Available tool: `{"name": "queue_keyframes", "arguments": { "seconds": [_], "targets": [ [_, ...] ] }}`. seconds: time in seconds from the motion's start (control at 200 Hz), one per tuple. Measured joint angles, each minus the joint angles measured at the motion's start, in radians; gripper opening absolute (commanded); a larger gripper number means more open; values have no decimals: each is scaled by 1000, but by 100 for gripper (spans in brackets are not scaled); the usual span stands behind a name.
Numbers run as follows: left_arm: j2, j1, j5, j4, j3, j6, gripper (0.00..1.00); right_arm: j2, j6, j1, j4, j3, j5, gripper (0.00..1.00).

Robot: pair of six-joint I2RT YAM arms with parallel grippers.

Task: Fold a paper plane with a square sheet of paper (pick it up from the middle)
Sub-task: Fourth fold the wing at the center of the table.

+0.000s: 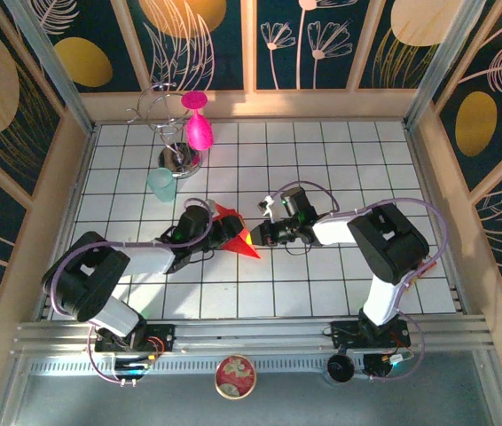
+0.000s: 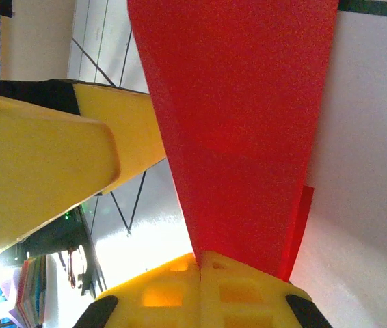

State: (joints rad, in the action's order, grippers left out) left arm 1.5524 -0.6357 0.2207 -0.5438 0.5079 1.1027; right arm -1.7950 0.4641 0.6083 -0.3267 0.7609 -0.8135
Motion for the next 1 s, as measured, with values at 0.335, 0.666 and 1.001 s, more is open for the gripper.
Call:
{"name": "queue_keyframes", "arguments": {
  "seconds": [0.335, 0.666, 1.001],
  "targets": [
    [57, 0, -43, 88, 39, 6, 54, -9, 14, -7, -20, -17, 0, 1],
    [98, -2, -90, 201, 117, 39, 50, 7, 2, -11, 5, -26, 46, 31],
    [114, -6, -115, 267, 155, 47, 42, 149, -38, 2, 32, -60, 193, 39]
  ]
}}
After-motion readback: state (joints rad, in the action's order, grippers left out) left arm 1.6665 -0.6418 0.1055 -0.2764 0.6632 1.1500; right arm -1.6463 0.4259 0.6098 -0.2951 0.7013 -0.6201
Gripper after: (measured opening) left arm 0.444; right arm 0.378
